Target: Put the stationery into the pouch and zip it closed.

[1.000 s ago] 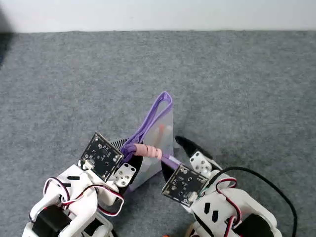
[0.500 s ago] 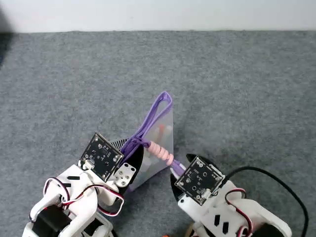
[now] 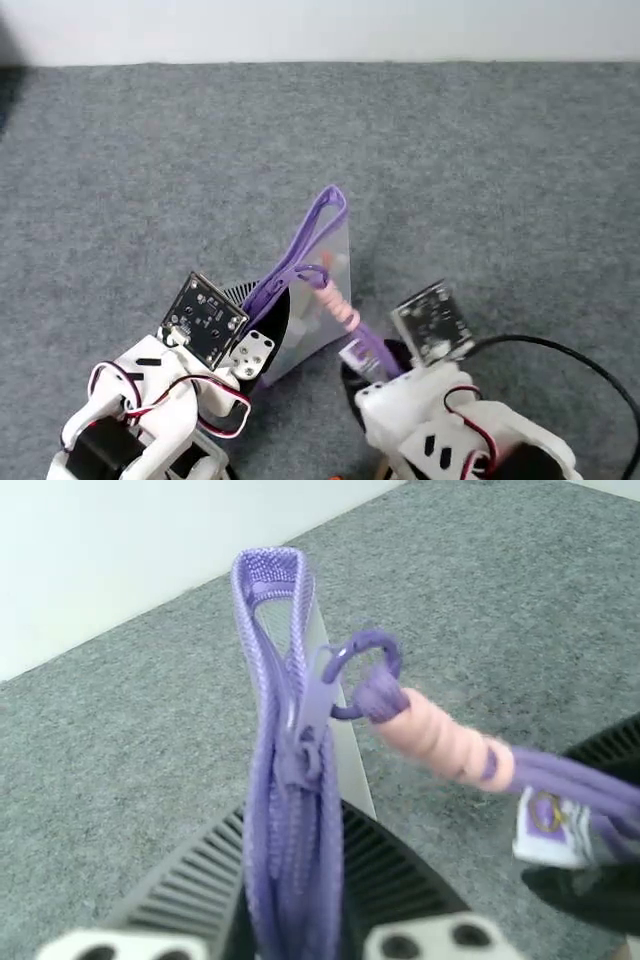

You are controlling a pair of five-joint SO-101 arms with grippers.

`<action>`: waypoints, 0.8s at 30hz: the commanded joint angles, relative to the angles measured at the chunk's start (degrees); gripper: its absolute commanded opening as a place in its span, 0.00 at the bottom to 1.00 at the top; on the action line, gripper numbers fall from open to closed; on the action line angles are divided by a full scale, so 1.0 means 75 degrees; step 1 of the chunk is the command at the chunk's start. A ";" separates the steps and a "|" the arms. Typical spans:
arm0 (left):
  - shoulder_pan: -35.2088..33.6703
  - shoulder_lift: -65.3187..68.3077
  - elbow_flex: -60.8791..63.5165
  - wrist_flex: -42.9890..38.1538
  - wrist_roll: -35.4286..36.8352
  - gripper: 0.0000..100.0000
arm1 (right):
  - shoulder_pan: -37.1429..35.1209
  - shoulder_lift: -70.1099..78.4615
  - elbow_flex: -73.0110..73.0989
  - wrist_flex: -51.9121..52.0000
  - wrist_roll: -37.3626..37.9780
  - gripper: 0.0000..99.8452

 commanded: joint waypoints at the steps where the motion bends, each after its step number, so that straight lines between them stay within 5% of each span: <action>1: -0.0281 0.0059 0.0064 -0.0094 0.0164 0.01 | 0.0639 0.0111 -0.0094 0.0205 -0.0293 0.32; 9: -0.0809 0.0059 0.0064 -0.0164 0.0211 0.01 | 0.0053 0.0744 -0.0293 0.0088 -0.0340 0.32; 24: -0.0762 0.0023 0.0064 -0.0164 0.0223 0.01 | -0.0346 0.2878 -0.0457 -0.3640 0.0809 0.28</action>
